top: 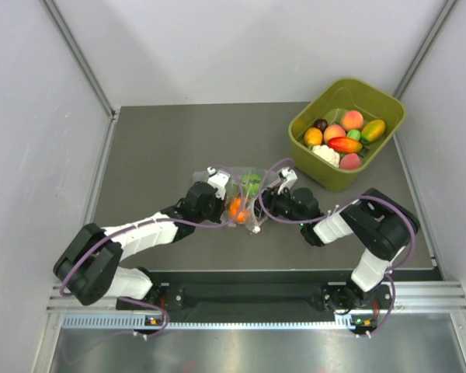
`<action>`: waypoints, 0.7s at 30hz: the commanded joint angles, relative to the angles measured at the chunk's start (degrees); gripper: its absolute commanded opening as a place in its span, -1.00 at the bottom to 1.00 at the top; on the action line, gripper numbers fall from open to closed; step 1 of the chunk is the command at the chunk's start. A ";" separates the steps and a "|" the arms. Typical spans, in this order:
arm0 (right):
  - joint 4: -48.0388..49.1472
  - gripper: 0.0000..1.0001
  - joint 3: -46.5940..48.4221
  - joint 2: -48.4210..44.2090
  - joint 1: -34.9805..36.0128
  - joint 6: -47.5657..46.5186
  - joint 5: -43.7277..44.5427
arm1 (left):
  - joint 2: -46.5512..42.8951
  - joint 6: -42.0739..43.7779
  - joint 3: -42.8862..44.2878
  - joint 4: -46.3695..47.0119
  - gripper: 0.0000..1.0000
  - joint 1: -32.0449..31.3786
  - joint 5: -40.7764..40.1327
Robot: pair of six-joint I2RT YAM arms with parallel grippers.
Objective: Open the zip-top bag and remove the fake food
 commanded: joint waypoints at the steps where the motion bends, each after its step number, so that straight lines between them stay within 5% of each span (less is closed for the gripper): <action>1: 8.15 0.35 3.39 2.06 -0.36 1.44 -2.33 | 2.69 1.21 2.18 4.16 -1.00 0.15 2.59; 14: 2.53 0.34 4.54 6.20 0.17 0.30 -5.24 | 9.29 1.21 5.17 6.18 -1.00 0.07 5.40; 21: -1.08 -0.73 4.71 6.90 0.26 -1.64 -5.68 | 9.03 1.12 4.82 6.71 -1.00 0.07 5.67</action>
